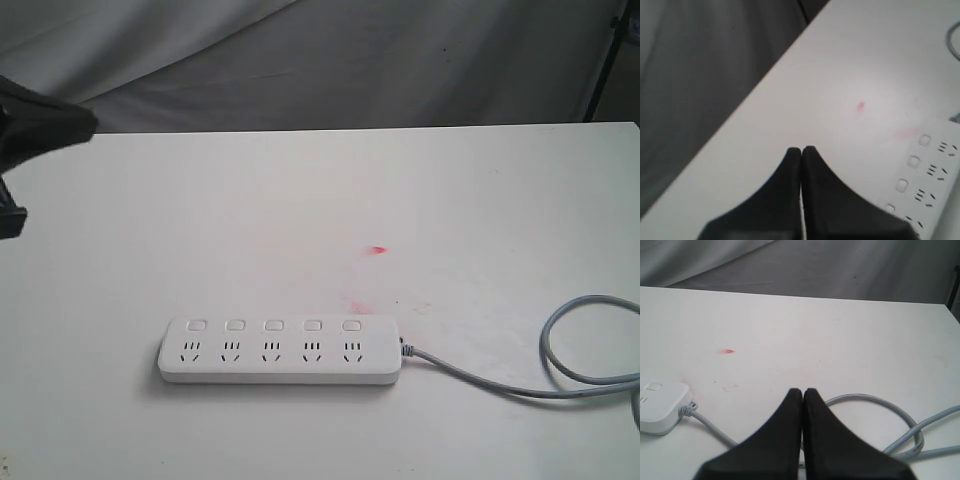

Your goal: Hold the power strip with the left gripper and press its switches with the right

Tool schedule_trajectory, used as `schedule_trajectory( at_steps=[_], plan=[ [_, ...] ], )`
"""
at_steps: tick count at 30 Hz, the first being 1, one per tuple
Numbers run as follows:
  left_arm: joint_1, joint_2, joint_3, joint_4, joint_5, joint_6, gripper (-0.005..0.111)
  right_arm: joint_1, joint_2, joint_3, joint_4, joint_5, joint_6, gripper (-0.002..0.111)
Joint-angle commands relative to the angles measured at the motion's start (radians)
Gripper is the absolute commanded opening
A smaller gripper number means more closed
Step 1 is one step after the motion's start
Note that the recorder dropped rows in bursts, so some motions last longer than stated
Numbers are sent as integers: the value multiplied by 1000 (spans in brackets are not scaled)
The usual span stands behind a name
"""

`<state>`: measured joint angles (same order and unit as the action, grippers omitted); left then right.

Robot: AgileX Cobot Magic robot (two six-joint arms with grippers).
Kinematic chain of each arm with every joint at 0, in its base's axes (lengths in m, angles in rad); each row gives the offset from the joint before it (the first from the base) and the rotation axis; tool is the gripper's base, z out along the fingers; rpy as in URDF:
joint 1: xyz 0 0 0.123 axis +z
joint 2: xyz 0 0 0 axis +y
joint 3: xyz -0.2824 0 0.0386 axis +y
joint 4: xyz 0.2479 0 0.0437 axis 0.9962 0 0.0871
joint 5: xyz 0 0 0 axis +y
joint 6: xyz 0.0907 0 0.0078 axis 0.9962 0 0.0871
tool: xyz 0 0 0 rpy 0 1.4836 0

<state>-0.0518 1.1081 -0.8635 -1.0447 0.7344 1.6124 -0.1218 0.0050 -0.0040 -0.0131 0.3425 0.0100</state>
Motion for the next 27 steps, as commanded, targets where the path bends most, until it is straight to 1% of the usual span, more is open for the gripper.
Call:
schedule_trajectory(
  at_steps=[1, 4, 6, 11, 14, 19, 24, 27],
  plan=[
    [-5, -203, -2, -9, -136, -75, 1, -8, -5, 4, 5, -4, -1, 0],
    [-5, -356, -2, -7, -320, -235, 1, -8, -5, 4, 5, -4, -1, 0],
    [18, -455, -2, 6, -381, -328, 1, -8, -5, 4, 5, -4, -1, 0],
    [123, -690, 0, 123, -391, -455, 1, -8, -5, 4, 5, -4, -1, 0],
    [166, -792, 20, 186, -394, -515, 1, -8, -5, 4, 5, -4, -1, 0],
    [194, -940, 106, 239, -405, -568, 1, -8, -5, 4, 5, -4, -1, 0],
    [194, -1041, 206, 239, -514, -619, 1, -8, -5, 4, 5, -4, -1, 0],
    [194, -1094, 262, 239, -560, -621, 1, -8, -5, 4, 5, -4, -1, 0]
  ],
)
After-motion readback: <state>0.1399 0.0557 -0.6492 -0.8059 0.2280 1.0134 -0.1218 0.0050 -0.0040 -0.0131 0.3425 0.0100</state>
